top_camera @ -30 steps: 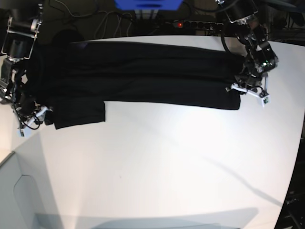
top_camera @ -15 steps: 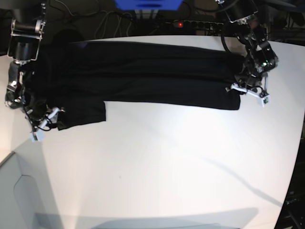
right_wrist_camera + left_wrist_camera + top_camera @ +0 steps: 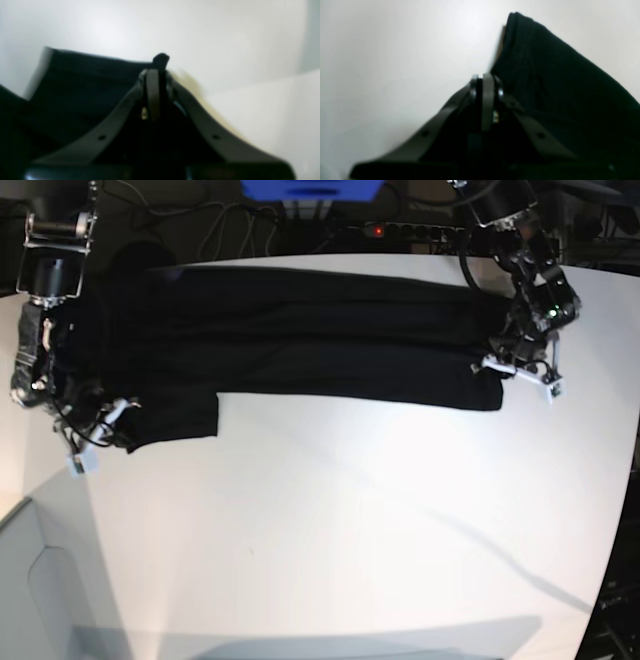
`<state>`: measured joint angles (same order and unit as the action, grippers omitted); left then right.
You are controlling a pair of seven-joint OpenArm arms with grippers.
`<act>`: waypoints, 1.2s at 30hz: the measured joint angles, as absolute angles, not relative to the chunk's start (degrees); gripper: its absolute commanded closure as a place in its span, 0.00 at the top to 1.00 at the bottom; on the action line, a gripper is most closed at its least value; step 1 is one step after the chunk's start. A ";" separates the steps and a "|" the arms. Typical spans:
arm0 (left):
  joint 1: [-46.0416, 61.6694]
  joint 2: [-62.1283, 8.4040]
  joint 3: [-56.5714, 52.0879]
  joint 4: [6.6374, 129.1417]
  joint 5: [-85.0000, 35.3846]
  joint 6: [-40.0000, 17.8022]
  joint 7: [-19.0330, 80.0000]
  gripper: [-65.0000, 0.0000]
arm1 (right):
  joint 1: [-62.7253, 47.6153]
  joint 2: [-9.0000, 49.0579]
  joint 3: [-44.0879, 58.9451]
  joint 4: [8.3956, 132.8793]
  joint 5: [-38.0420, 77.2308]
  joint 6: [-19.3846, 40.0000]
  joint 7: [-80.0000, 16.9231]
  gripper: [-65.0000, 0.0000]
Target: Fold the T-shirt properly
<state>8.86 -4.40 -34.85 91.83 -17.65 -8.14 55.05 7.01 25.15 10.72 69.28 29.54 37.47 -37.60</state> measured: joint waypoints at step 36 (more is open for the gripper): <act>8.08 -4.64 -34.83 87.39 -19.31 -8.80 49.34 0.01 | -28.34 11.40 9.82 113.82 29.32 37.87 -51.96 0.00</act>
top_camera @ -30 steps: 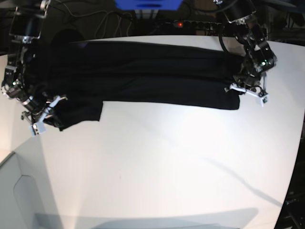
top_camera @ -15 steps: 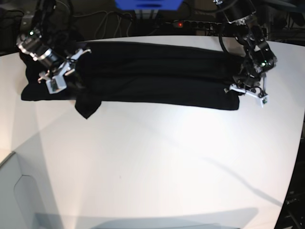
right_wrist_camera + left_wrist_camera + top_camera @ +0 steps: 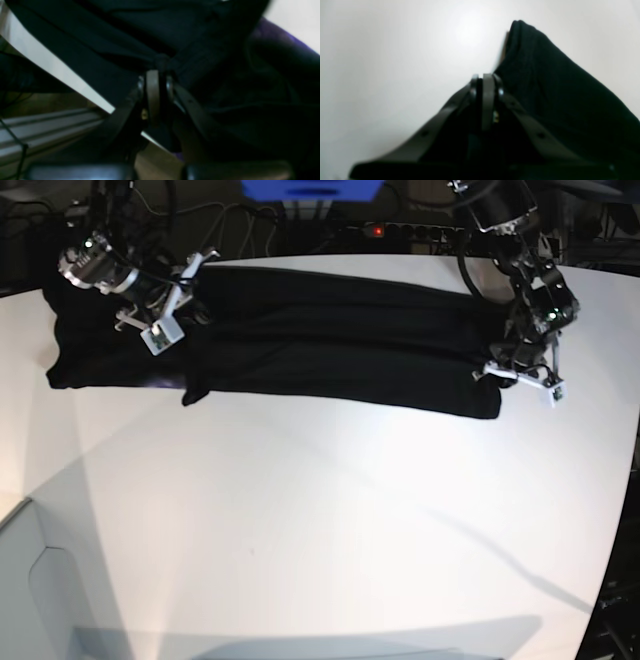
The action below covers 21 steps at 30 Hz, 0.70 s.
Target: Fold the T-shirt properly
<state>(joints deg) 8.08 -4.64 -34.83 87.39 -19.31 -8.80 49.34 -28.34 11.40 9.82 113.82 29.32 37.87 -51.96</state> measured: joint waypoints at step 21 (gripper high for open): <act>7.92 -4.60 -35.00 87.35 -19.29 -8.80 49.23 0.01 | -28.32 13.65 9.85 113.21 29.32 37.87 -55.92 0.21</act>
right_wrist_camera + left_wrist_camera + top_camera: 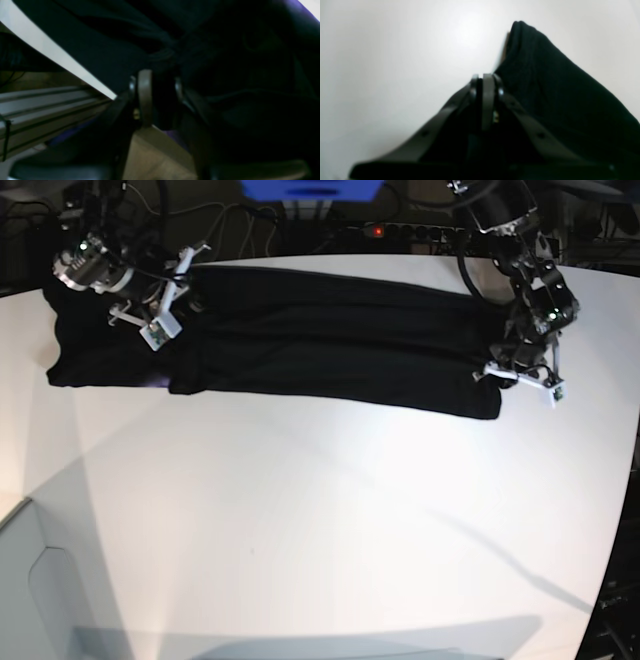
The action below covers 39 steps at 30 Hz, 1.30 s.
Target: Fold the T-shirt properly
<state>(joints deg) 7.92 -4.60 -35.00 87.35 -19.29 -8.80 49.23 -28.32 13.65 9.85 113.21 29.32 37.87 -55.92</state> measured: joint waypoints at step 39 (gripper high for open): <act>7.88 -4.60 -35.05 87.31 -19.25 -8.78 49.19 0.01 | -30.09 17.12 12.67 113.25 29.47 37.87 -56.62 0.24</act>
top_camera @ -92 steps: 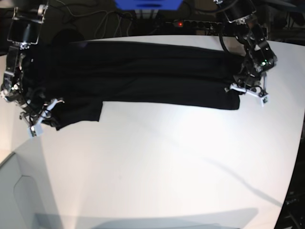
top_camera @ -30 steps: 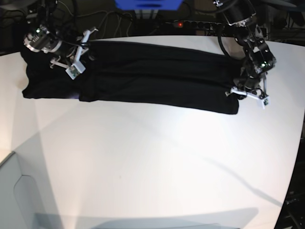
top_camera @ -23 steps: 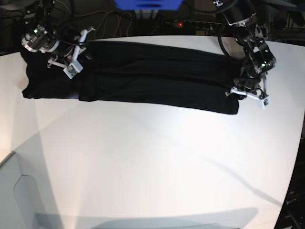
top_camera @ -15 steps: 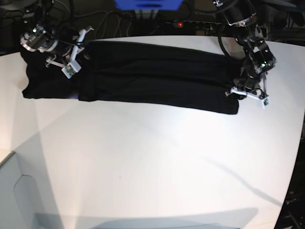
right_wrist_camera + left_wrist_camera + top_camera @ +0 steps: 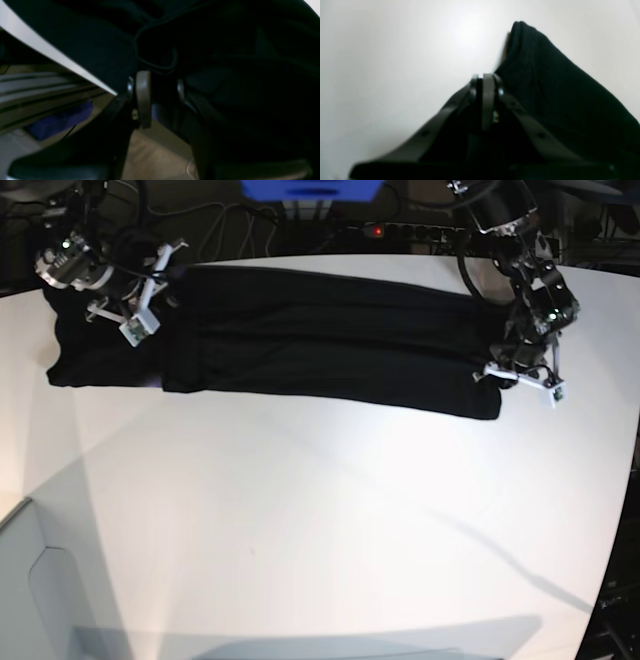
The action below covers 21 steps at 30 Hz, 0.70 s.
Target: Fold the T-shirt properly
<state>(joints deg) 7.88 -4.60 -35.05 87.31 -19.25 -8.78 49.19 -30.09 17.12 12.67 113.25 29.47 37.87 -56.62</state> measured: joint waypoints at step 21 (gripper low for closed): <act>7.88 -4.60 -35.05 87.31 -19.31 -8.78 49.23 0.01 | -29.91 16.99 14.98 113.75 40.01 38.76 -65.67 0.34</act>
